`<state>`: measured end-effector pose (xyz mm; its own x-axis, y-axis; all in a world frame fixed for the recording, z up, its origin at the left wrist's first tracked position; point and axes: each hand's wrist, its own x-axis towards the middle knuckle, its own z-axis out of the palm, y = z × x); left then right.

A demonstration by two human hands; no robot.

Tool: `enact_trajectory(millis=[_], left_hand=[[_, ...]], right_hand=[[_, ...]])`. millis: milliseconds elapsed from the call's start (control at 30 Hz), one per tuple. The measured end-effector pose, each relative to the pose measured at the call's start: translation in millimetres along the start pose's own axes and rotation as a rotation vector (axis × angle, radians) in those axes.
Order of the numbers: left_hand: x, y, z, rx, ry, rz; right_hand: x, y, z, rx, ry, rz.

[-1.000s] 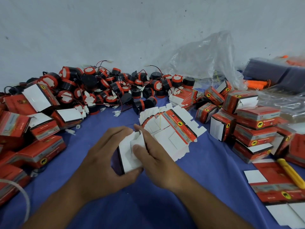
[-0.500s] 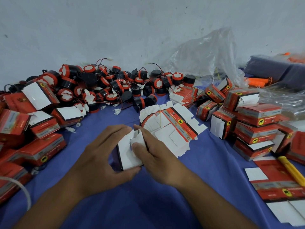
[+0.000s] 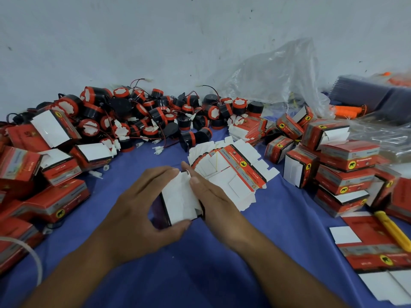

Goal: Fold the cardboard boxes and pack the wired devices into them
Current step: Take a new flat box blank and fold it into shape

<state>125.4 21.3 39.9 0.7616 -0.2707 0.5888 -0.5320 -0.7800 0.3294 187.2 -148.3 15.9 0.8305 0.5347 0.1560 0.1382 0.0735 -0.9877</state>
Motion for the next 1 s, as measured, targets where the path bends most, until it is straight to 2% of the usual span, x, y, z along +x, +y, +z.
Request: enact_trajectory(millis=[100, 233, 500, 667, 733, 800, 900, 1000], left_hand=[[-1, -1, 1, -0.034, 0.012, 0.002], [-1, 0, 2, -0.047, 0.027, 0.011], [0, 8, 10, -0.082, 0.065, -0.063], [-1, 3, 6, -0.155, 0.158, -0.224], [-2, 2, 4, -0.157, 0.167, -0.271], [-2, 2, 6, -0.156, 0.207, -0.309], [-5, 4, 15, -0.157, 0.329, -0.405], [-10, 8, 33, -0.164, 0.336, -0.476]], right_hand=[[2, -1, 1, 0.147, -0.019, 0.022], [2, 1, 3, 0.188, -0.052, -0.021], [-3, 3, 4, -0.185, 0.002, -0.149], [-6, -8, -15, -0.198, -0.16, -0.085], [-7, -15, -21, -0.175, -0.17, -0.083], [-7, -17, -18, -0.138, -0.096, -0.092], [-3, -10, -9, -0.248, 0.089, -0.112], [2, -1, -4, -0.214, 0.23, -0.049]])
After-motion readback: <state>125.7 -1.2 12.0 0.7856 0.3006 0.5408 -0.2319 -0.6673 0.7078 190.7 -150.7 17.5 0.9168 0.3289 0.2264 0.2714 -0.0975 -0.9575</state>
